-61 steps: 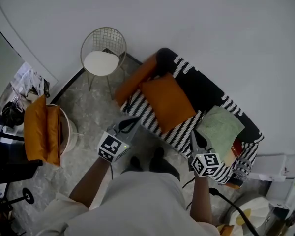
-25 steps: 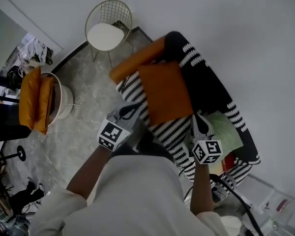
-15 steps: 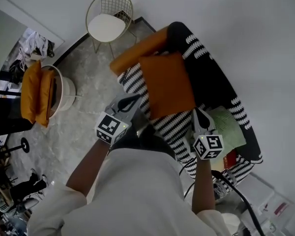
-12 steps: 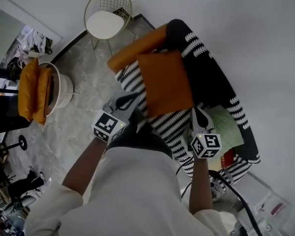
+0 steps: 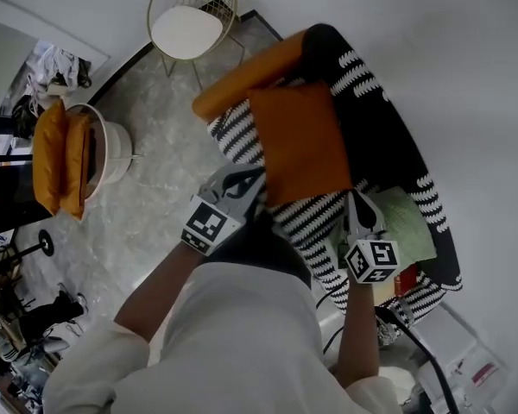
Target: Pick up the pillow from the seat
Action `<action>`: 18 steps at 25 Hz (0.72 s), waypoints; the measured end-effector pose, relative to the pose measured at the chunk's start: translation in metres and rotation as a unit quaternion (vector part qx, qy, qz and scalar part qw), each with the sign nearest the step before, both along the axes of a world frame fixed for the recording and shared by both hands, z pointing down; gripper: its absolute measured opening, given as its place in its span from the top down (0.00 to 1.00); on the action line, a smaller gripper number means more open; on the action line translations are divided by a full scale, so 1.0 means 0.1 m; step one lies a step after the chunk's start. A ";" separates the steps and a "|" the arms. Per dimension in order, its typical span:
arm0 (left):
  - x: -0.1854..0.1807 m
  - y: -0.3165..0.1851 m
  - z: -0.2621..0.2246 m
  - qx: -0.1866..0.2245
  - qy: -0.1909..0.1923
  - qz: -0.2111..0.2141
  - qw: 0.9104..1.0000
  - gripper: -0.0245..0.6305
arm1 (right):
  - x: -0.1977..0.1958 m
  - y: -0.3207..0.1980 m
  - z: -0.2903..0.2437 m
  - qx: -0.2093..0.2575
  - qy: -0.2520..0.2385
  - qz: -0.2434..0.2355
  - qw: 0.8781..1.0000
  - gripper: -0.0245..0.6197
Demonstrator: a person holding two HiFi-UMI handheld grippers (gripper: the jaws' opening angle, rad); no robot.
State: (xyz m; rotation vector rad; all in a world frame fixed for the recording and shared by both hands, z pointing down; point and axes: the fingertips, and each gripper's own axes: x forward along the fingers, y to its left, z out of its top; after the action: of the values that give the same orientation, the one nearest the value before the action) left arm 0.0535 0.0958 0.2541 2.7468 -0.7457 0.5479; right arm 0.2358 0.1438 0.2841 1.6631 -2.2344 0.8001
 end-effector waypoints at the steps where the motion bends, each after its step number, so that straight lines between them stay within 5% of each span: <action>1: 0.01 -0.05 0.06 -0.004 -0.001 0.003 1.000 0.96 | 0.01 -0.06 0.04 0.000 0.008 0.003 1.000 0.95; 18: 0.09 -0.71 1.13 -0.100 0.008 -0.015 0.995 0.96 | -0.23 -0.83 0.97 -0.048 -0.002 0.017 0.999 0.95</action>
State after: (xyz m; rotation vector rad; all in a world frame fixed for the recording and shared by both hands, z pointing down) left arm 0.0628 0.0250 0.3669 2.5496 -0.6871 0.5610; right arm 0.2128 0.0613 0.3810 1.6603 -2.1405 0.9038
